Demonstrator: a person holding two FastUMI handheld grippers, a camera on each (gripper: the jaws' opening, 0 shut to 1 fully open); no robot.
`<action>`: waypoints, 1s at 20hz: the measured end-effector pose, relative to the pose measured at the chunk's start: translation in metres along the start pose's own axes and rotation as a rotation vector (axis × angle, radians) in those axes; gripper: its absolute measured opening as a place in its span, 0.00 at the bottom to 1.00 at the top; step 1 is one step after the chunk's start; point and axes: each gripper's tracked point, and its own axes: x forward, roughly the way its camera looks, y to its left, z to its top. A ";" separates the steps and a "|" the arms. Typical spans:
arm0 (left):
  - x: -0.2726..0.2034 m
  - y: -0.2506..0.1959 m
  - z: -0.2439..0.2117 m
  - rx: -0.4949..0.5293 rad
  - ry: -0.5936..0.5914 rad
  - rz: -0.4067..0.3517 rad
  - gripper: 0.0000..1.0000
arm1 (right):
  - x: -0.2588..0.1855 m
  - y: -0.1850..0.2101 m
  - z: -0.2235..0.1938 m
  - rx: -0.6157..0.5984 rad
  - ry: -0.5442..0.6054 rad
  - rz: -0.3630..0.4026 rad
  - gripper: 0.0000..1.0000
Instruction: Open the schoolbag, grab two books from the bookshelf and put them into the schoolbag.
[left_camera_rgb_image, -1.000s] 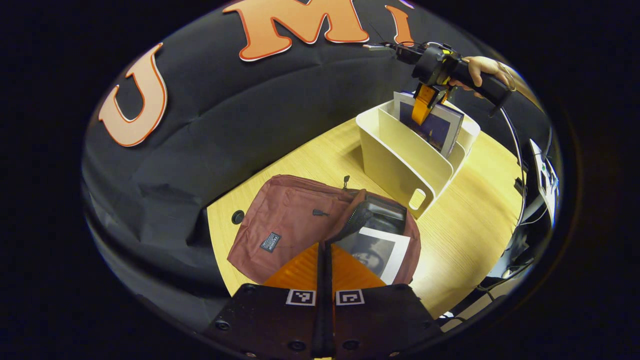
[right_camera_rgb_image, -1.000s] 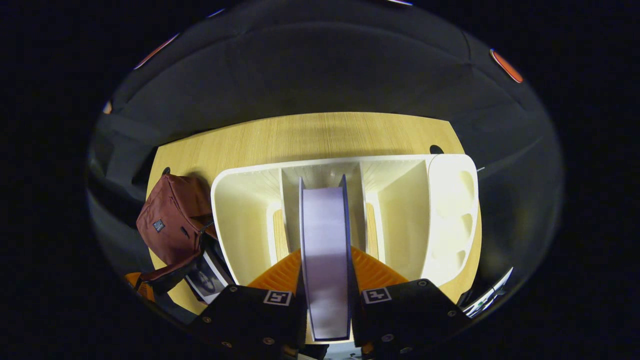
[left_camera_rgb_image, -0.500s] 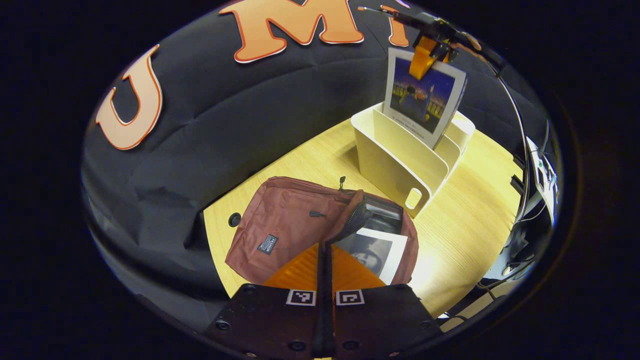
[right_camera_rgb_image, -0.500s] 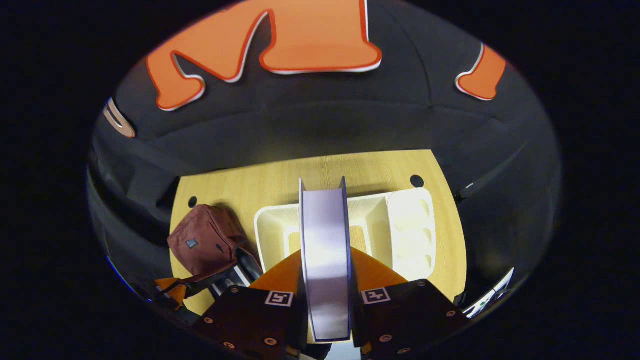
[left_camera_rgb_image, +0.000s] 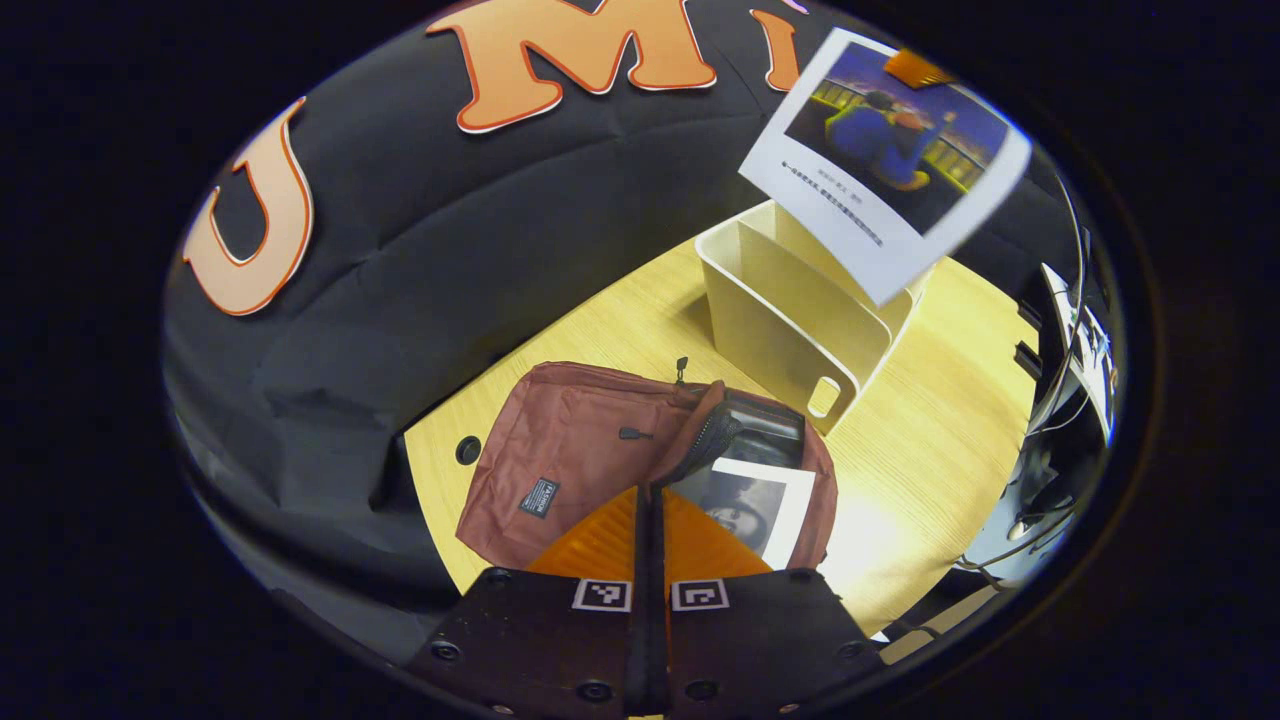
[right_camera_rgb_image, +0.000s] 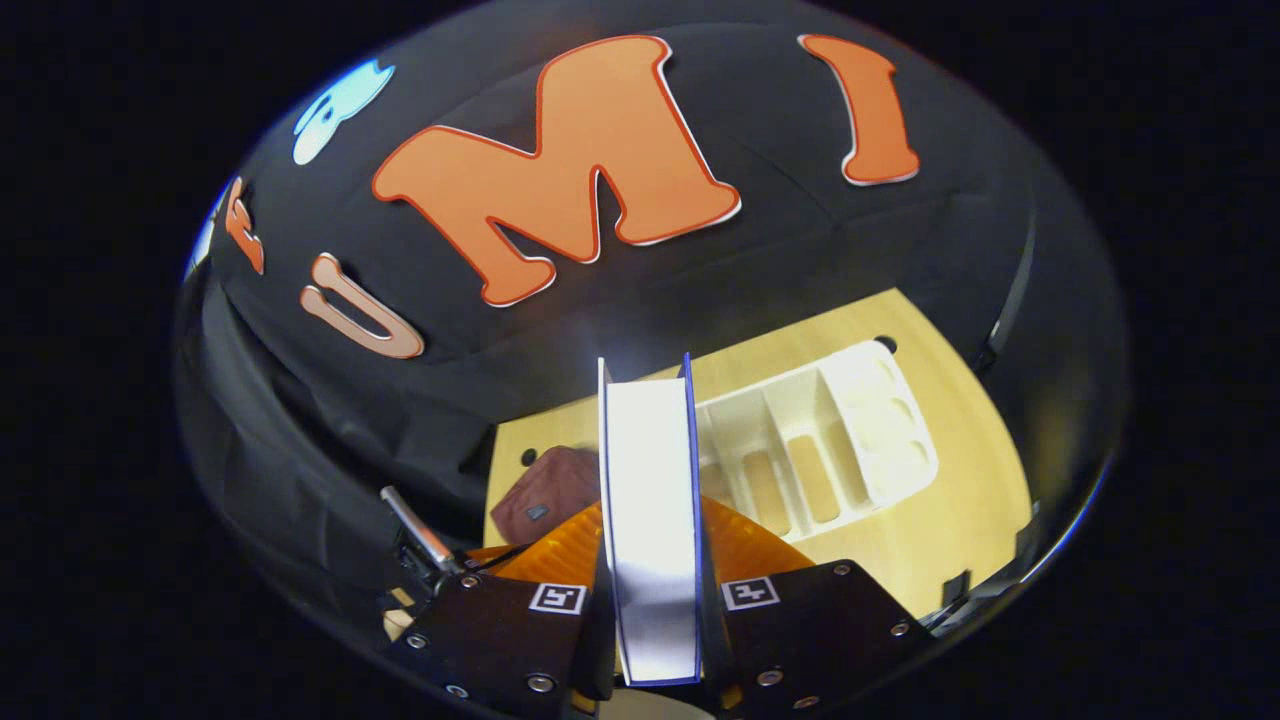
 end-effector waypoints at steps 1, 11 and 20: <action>0.000 0.000 0.002 0.000 -0.002 -0.003 0.01 | 0.002 -0.001 -0.018 0.026 0.004 0.028 0.34; -0.002 -0.006 0.012 0.007 0.004 0.002 0.01 | 0.082 -0.021 -0.185 0.459 0.069 0.270 0.35; -0.022 -0.008 0.021 0.065 -0.007 0.036 0.01 | 0.179 0.004 -0.228 0.660 0.045 0.351 0.34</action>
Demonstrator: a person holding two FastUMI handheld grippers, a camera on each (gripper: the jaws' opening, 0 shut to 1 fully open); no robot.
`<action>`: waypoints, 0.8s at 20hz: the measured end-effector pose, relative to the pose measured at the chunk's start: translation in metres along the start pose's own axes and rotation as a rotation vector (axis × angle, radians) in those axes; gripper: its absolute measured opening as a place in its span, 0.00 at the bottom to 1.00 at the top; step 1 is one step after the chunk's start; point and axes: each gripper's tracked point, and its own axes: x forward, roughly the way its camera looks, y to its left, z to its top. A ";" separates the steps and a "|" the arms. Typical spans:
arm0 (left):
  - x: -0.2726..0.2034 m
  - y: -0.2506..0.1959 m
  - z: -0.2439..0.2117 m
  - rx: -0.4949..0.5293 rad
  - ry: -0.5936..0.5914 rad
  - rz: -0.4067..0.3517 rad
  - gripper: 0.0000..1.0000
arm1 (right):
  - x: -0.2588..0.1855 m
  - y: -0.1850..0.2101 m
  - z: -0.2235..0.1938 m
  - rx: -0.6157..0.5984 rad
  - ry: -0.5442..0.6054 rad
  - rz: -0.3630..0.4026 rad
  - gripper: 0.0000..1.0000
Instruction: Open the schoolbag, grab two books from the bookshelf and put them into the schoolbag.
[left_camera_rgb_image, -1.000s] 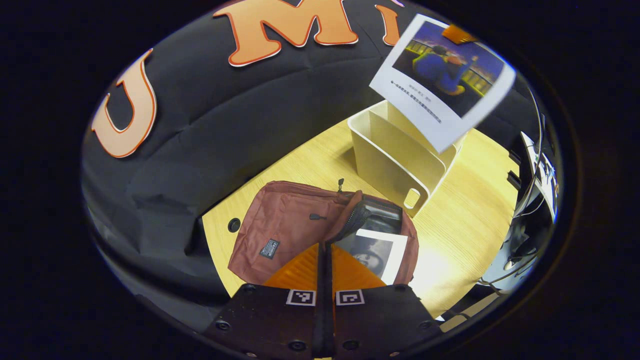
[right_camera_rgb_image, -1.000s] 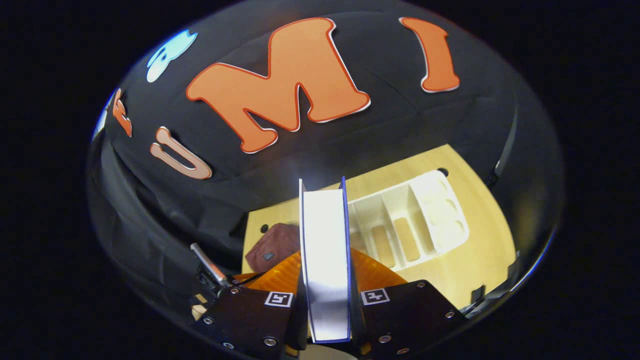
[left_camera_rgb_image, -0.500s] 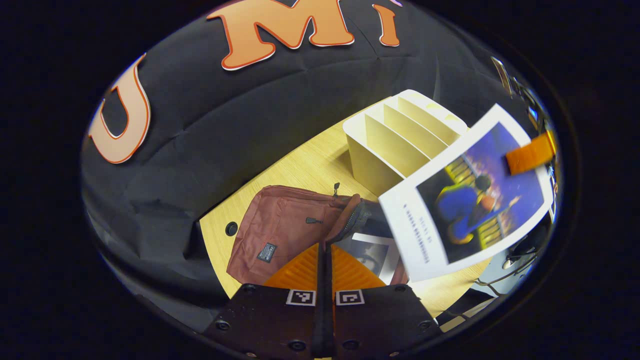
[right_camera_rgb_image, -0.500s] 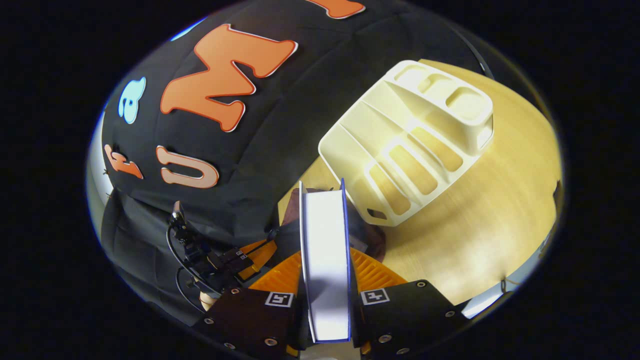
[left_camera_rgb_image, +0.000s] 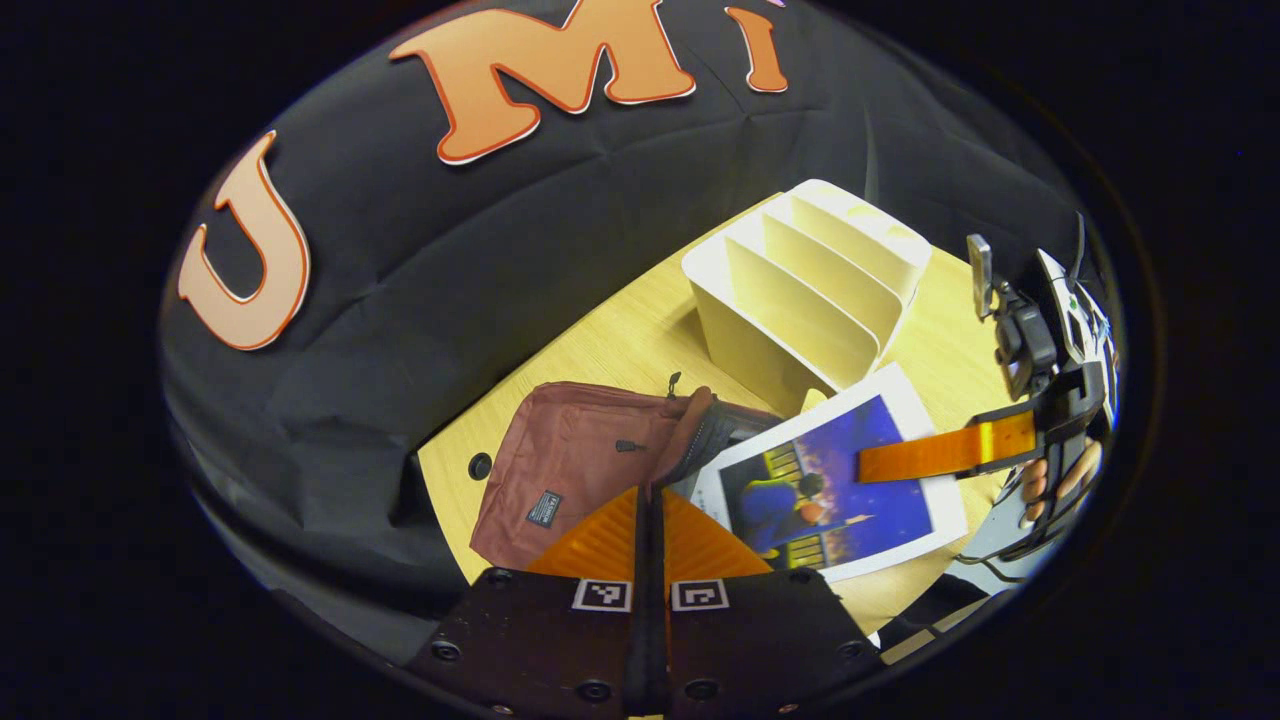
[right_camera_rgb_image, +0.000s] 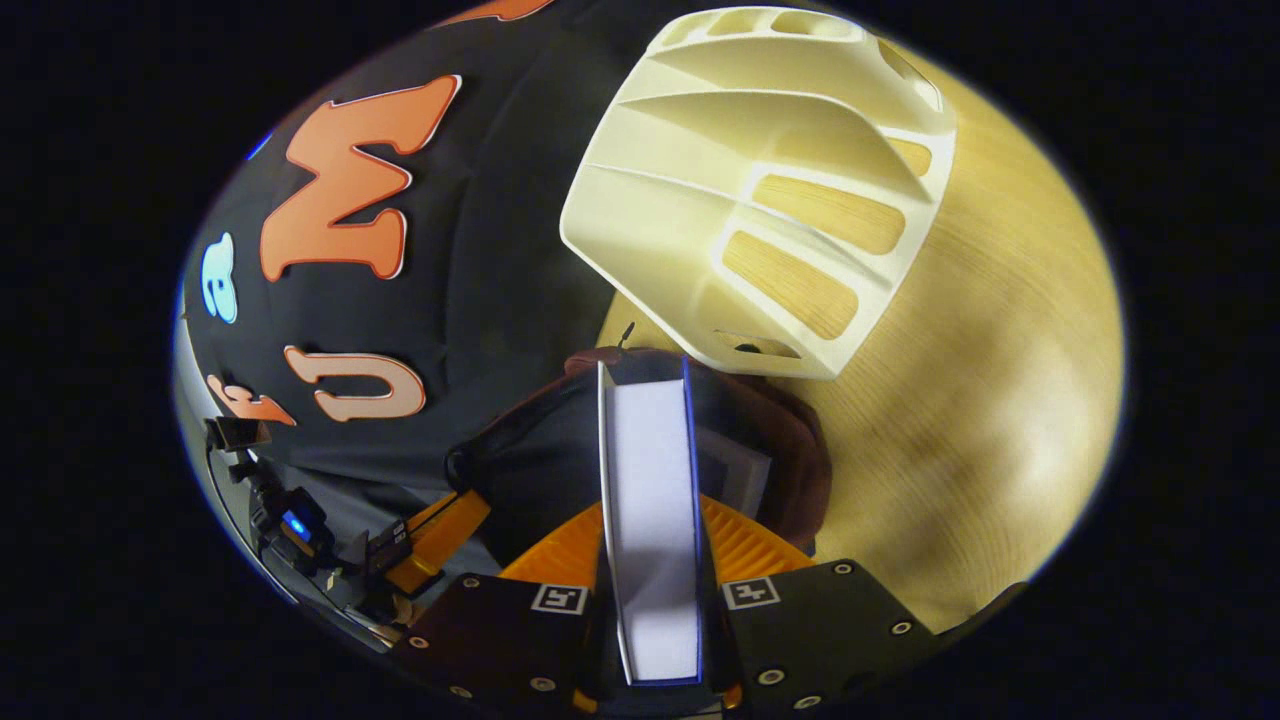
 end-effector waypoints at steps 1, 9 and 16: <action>-0.002 -0.001 0.003 0.006 -0.004 0.002 0.01 | 0.010 0.001 0.000 0.018 -0.018 0.015 0.34; -0.012 -0.016 0.014 0.063 -0.026 0.006 0.01 | 0.075 0.027 0.000 0.064 -0.203 0.016 0.34; -0.008 -0.020 0.012 0.066 -0.019 0.003 0.01 | 0.103 0.012 -0.020 0.078 -0.131 -0.085 0.41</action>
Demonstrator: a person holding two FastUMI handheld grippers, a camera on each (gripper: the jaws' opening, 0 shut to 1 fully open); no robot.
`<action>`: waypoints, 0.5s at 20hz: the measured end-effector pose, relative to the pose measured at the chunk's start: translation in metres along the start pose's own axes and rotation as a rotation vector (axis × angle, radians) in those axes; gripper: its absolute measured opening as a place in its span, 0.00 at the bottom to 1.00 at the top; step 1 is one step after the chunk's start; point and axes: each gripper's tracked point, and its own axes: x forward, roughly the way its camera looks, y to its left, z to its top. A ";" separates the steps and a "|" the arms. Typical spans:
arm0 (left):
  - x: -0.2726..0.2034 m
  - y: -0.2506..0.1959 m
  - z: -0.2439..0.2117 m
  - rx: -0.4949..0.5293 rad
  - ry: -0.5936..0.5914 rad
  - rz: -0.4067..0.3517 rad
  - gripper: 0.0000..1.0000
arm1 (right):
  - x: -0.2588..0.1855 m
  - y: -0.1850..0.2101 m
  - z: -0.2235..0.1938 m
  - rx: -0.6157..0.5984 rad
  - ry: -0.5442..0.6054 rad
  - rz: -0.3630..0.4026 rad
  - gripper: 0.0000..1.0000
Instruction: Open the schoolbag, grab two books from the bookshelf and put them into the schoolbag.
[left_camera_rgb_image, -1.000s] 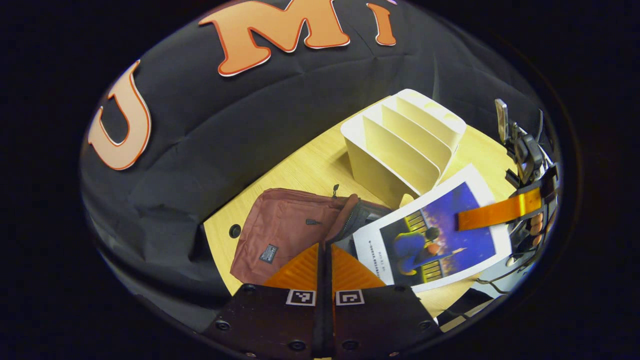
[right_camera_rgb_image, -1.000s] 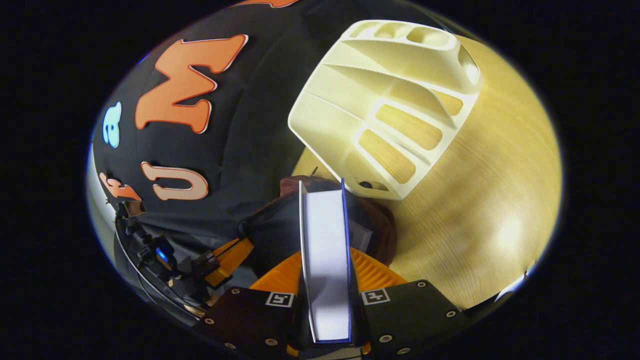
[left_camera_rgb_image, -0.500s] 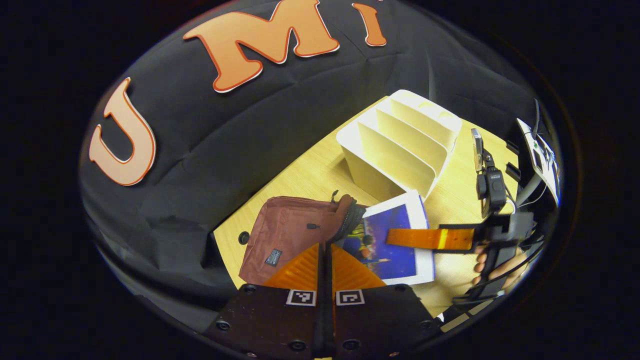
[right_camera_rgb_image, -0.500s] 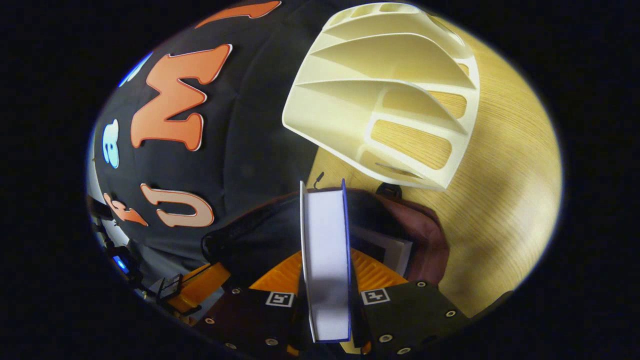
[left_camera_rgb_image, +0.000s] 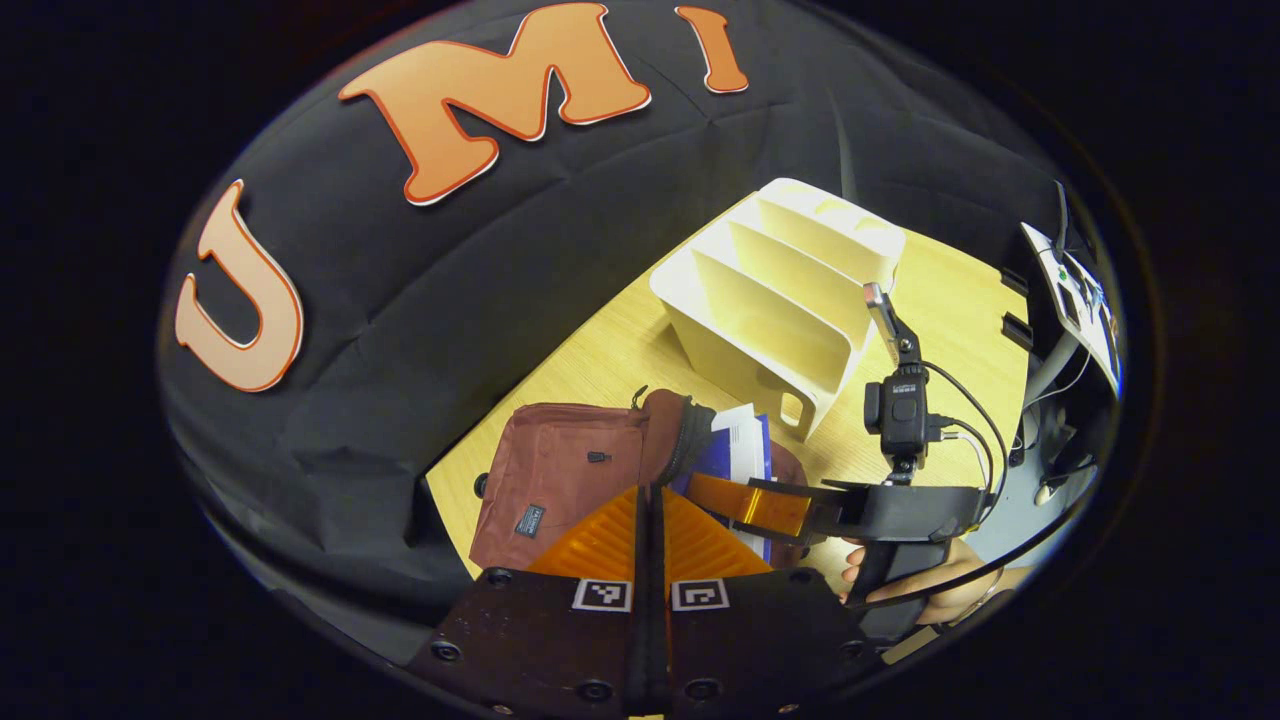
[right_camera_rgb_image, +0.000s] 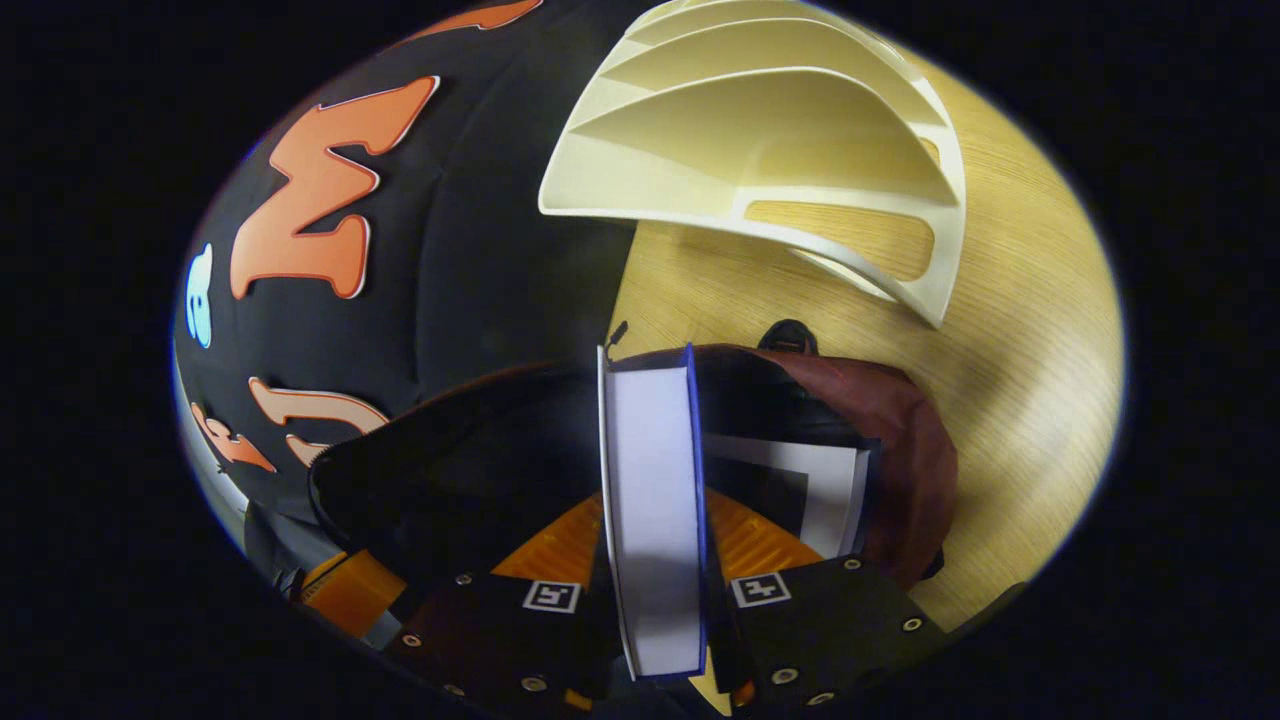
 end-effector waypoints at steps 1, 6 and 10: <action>0.002 0.001 -0.005 -0.012 0.004 0.001 0.01 | -0.004 -0.013 -0.001 -0.005 0.011 -0.051 0.45; 0.005 -0.002 -0.016 -0.067 0.008 -0.022 0.01 | -0.022 -0.040 -0.008 -0.047 0.092 -0.142 0.96; 0.005 -0.011 -0.022 -0.053 0.004 -0.020 0.01 | -0.058 -0.065 0.024 -0.129 0.077 -0.195 0.98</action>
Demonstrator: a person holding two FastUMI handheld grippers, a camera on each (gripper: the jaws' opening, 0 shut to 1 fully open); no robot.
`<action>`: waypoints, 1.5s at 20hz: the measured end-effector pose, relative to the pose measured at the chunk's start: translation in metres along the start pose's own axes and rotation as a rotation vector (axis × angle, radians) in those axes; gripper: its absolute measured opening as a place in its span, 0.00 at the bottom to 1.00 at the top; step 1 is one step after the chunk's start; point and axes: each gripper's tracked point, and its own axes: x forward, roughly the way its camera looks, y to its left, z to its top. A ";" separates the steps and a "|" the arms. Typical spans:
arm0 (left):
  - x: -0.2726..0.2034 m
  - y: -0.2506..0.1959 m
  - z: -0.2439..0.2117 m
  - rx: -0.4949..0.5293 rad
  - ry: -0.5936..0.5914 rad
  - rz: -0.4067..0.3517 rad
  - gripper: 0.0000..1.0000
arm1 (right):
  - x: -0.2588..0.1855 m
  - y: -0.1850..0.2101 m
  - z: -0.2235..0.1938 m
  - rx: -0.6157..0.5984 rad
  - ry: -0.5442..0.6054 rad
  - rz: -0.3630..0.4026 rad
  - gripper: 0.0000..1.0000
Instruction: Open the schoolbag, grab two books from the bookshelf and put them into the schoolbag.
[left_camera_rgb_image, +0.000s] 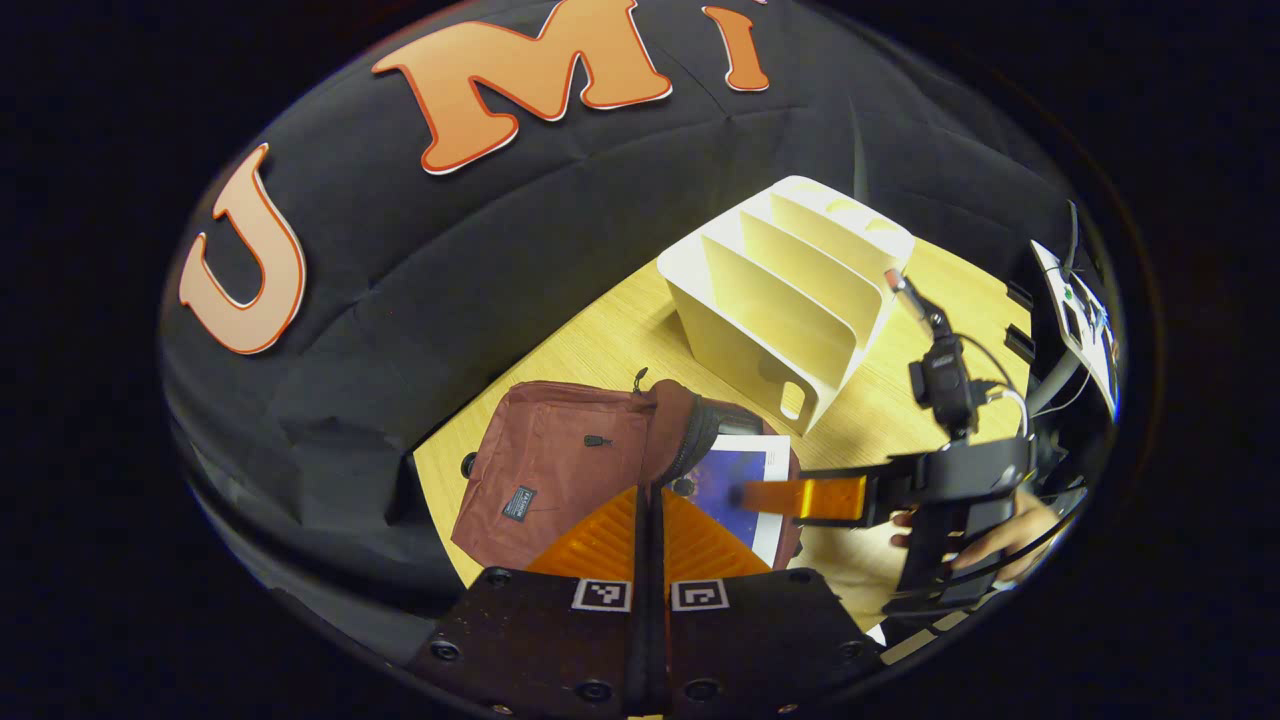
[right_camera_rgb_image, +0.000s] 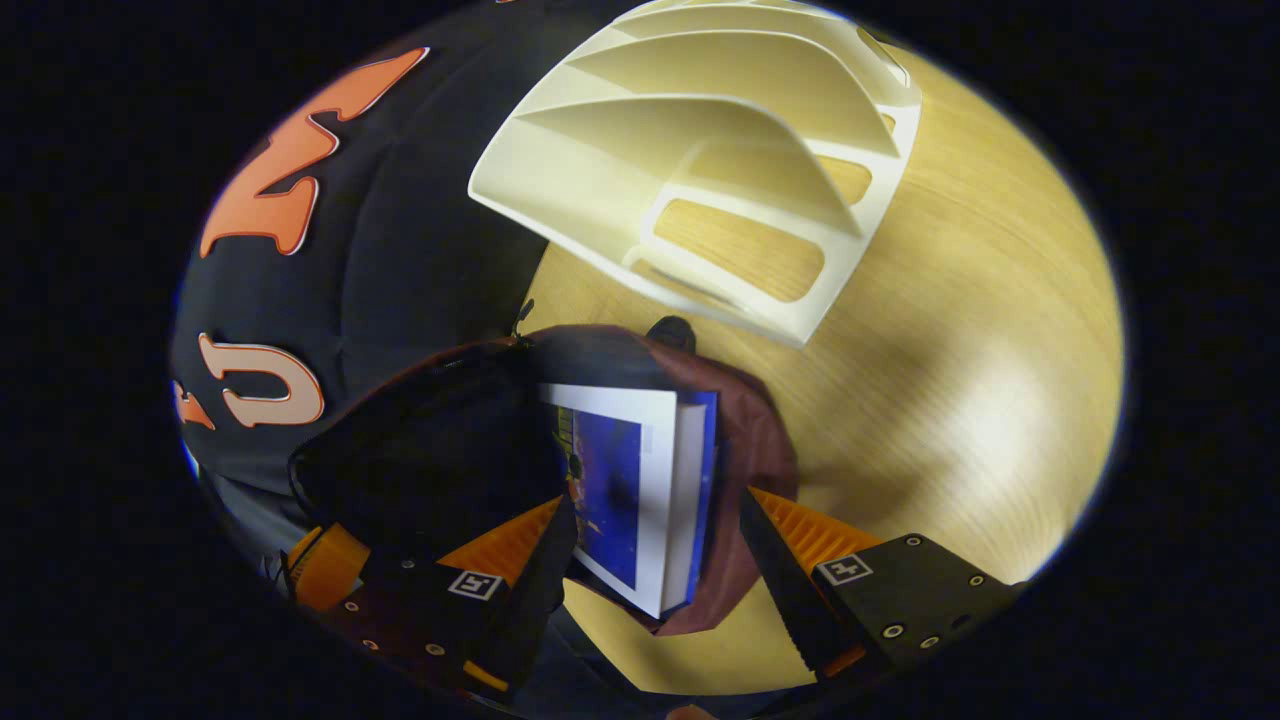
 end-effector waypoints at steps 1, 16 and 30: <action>0.001 -0.004 -0.001 0.001 0.000 -0.009 0.01 | -0.011 -0.009 0.008 -0.007 -0.004 -0.008 0.98; 0.015 -0.058 -0.016 -0.097 0.076 0.061 0.02 | -0.133 -0.134 0.106 -0.224 0.058 -0.143 0.98; -0.010 -0.112 0.036 -0.427 -0.055 0.174 0.99 | -0.175 -0.111 0.190 -0.577 0.075 -0.105 0.98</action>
